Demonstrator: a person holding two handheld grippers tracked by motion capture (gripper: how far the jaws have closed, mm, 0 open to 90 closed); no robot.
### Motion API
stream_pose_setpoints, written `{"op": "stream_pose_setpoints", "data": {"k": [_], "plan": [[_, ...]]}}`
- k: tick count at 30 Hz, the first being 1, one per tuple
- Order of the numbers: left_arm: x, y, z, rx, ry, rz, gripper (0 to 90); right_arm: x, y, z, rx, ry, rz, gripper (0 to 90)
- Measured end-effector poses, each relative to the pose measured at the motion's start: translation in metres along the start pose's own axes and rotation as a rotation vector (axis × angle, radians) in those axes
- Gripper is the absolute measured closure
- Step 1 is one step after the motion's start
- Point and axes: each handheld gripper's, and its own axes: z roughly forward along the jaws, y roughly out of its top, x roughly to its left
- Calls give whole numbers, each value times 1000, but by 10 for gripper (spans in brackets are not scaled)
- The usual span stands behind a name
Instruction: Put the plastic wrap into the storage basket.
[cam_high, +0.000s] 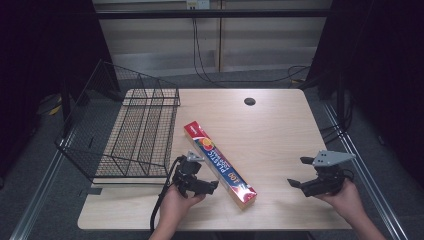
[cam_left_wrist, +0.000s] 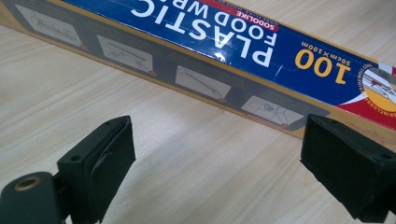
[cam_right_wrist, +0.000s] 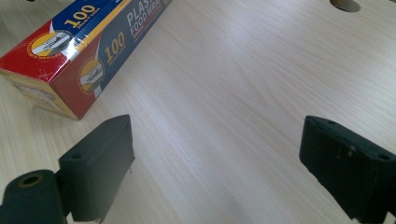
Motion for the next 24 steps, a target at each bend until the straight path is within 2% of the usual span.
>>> {"op": "stream_pose_setpoints", "data": {"k": [5,6,8,11,15,18,24], "plan": [[-2,4,0,-3,-20,-14,99,0,-2,-1,4,-11,0,100],[-2,6,-2,3,-19,-2,97,0,-2,-2,9,-17,-9,100],[-4,8,-1,0,-16,-4,96,1,-2,-1,7,-14,-2,100],[-6,13,0,22,-23,2,92,1,-2,-1,20,-17,-19,100],[-9,20,0,19,-39,0,91,3,-2,0,13,-12,-18,100],[-10,27,2,43,-62,2,97,3,-2,2,27,-16,-25,100],[-7,40,4,51,-77,-44,100,1,-3,2,15,-12,-9,101]]}}
